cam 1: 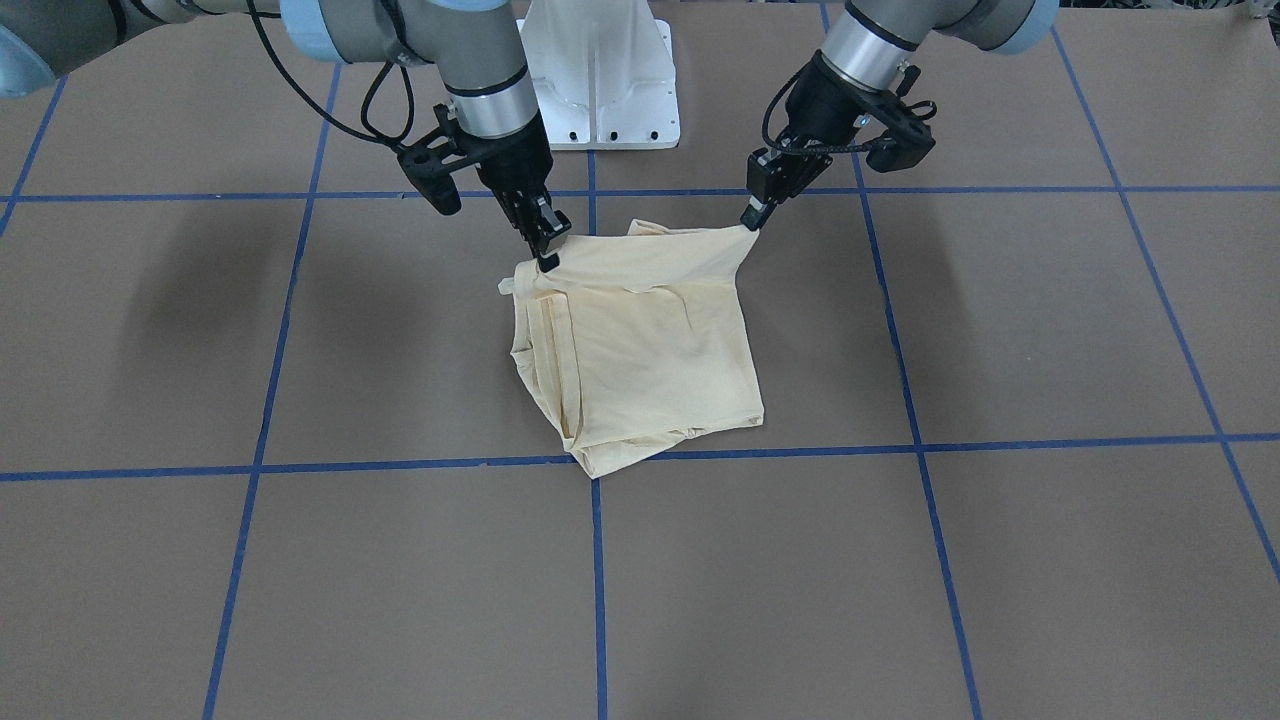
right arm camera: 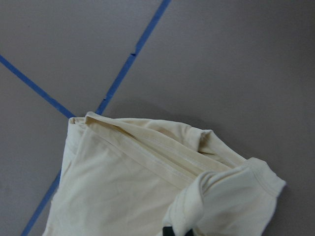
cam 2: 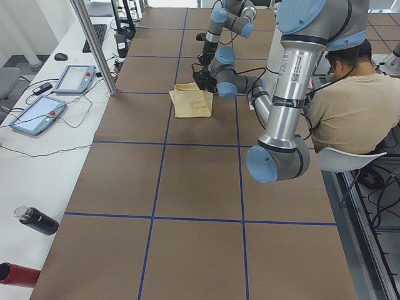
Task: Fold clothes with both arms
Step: 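Grip both near corners and fold them over toward the far edge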
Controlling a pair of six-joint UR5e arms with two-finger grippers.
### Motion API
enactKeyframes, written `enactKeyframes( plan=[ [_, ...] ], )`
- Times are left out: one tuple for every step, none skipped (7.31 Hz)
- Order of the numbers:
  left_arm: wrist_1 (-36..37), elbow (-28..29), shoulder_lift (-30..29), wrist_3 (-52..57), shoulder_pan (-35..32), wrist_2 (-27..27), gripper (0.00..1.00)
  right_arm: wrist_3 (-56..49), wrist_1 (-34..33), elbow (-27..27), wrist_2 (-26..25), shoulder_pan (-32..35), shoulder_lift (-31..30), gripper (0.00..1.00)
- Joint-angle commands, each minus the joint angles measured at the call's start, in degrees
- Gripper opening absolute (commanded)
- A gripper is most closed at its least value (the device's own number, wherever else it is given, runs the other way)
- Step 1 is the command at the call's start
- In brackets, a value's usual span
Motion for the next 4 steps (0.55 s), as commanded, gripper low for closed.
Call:
enactKeyframes(
  plan=[
    [-0.8,9.6,-6.5,1.5,-2.8,0.1,0.0,-5.8,5.2,-11.8,3.7,3.5,4.8,0.0],
    [-1.2,14.7,-9.1,3.5,-4.1,0.2,0.0,-8.4,5.3,-14.8,3.9,4.3,6.4,0.0],
    [-5.3,19.6,-9.9,5.2,-5.8,0.2,0.0,-10.5,6.9,-19.3,5.1,5.3,8.1,0.0],
    [-11.0,26.0,-10.5,5.9,-7.2,0.5,0.0,-13.4,13.9,-26.6,5.5,6.6,9.2,0.0]
  ],
)
